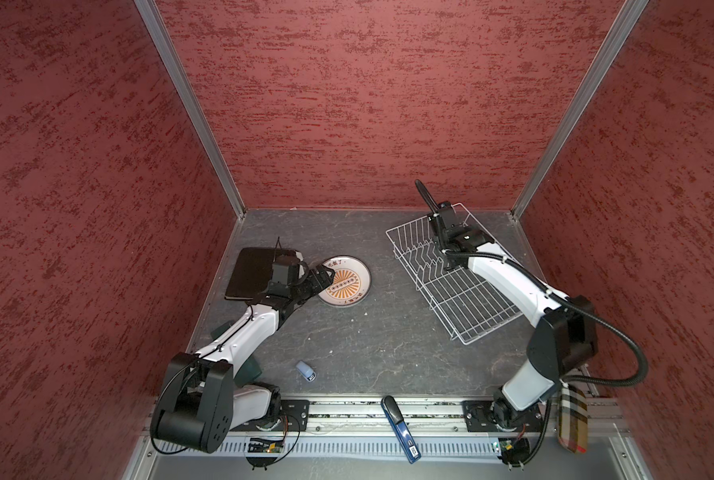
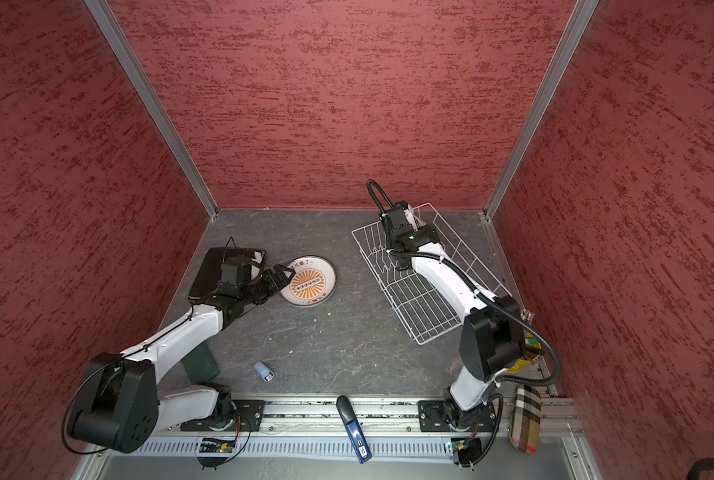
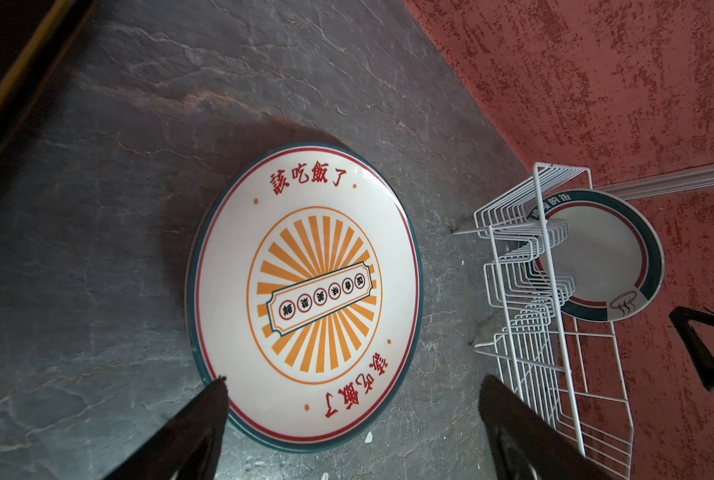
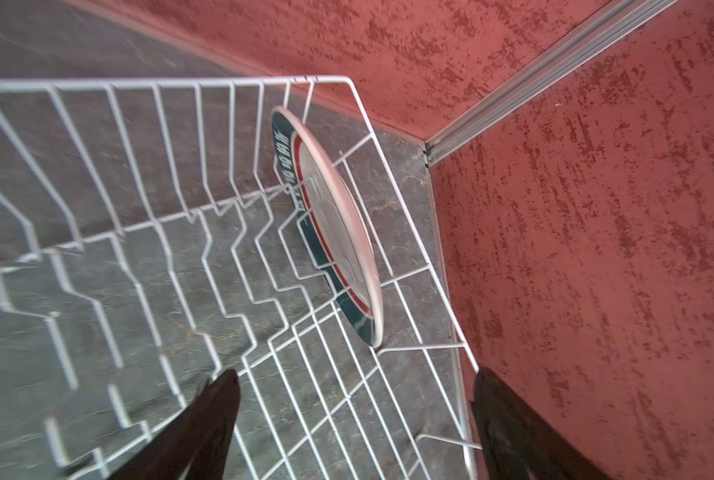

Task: Unload the plates from the dish rack
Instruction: 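Open the left gripper off the plate while the right gripper reaches into the rack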

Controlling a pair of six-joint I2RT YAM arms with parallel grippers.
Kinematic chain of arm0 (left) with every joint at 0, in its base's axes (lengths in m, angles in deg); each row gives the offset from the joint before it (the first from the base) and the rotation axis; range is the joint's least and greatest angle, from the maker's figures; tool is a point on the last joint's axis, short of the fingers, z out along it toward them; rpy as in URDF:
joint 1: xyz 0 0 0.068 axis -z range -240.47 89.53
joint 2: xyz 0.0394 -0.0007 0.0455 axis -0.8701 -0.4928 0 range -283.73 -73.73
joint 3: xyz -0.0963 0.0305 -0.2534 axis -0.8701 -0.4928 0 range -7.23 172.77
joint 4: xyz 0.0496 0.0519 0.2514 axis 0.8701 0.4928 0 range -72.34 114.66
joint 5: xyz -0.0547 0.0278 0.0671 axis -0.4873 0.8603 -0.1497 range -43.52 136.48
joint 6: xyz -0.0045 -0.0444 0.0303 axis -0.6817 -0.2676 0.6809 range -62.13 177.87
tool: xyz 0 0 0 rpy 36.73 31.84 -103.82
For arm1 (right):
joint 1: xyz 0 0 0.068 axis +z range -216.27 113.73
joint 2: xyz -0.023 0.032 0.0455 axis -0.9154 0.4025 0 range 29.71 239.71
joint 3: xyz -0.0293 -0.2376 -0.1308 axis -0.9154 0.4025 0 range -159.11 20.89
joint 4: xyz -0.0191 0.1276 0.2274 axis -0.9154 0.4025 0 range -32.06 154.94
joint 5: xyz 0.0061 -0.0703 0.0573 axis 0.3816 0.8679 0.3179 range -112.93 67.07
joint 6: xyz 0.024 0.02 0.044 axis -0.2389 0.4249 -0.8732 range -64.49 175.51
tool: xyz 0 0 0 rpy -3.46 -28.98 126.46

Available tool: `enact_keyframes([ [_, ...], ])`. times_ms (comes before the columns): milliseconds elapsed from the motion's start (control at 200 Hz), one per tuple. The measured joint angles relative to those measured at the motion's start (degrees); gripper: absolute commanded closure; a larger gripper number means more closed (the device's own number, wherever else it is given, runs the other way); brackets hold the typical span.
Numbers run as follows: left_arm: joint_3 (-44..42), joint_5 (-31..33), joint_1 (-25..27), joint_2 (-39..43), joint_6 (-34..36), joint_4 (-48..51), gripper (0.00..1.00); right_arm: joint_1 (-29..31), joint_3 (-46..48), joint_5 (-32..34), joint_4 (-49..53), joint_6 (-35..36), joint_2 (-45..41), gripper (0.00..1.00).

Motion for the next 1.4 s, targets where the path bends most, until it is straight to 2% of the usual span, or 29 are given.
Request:
enact_keyframes([
  [145,0.0,-0.2,0.0,-0.2,0.0,0.1,0.06,-1.7,-2.1,1.3,0.6,3.1,4.7,0.16],
  [461,-0.9,-0.4,0.0,-0.2,0.0,0.1,0.05,-3.8,-4.2,1.9,0.3,8.4,7.6,0.16],
  [571,-0.9,-0.9,0.0,-0.2,0.0,0.0,0.05,-4.1,-4.6,2.4,-0.3,9.9,9.1,0.21],
  [641,-0.9,-1.0,0.0,-0.2,-0.1,-0.2,0.05,-4.2,-4.6,2.6,-0.4,11.0,9.9,0.29],
  [932,-0.9,-1.3,0.0,-0.2,-0.7,-0.5,0.05,-4.5,-5.0,3.3,-1.5,14.8,11.8,0.5],
  [1173,-1.0,-1.3,0.1,-0.1,-0.7,-0.5,0.05,-4.6,-5.4,4.6,-2.3,16.1,13.2,0.51],
  [1298,-1.3,-1.3,0.1,0.0,-0.7,-0.6,0.05,-4.7,-5.4,5.3,-3.2,17.2,13.3,0.57],
  [1398,-1.6,-1.3,0.1,0.0,-0.7,-0.5,0.05,-4.9,-5.4,6.1,-4.3,18.5,13.3,0.58],
])
